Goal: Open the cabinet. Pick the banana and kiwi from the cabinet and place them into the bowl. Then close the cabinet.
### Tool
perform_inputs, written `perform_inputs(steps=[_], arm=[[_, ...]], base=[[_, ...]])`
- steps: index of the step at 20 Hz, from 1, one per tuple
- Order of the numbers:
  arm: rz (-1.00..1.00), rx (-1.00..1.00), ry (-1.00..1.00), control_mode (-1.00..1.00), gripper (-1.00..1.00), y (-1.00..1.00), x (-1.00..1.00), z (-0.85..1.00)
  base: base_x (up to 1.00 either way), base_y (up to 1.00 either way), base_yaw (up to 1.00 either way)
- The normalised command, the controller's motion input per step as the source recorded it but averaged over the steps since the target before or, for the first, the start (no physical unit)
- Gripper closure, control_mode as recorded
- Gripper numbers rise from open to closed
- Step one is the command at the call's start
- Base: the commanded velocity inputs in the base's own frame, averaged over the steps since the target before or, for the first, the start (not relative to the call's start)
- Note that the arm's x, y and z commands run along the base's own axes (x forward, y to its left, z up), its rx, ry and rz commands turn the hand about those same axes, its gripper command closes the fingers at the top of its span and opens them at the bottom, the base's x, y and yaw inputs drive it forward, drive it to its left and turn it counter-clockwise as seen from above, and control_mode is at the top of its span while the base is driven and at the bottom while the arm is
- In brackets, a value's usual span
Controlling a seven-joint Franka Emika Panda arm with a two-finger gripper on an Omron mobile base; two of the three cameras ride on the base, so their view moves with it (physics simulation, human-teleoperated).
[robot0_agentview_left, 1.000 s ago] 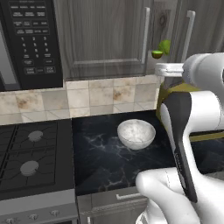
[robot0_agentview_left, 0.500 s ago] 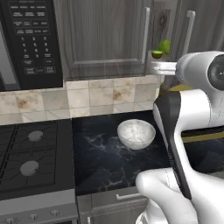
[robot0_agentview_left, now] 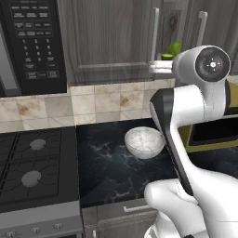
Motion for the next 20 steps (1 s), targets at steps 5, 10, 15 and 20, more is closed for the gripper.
perform_inputs(steps=[5, 10, 15, 20], arm=[[-0.07, 0.00, 0.05, -1.00, 1.00, 0.10, 0.30, 0.00], [-0.11, 0.00, 0.05, -1.00, 1.00, 0.02, 0.31, -0.05], [-0.11, 0.00, 0.04, -1.00, 1.00, 0.00, 0.29, -0.06], [-0.11, 0.00, 0.03, -1.00, 1.00, 0.00, 0.30, -0.06]], base=[[0.00, 0.00, 0.00], [0.00, 0.00, 0.00], [0.00, 0.00, 0.00], [0.00, 0.00, 0.00]])
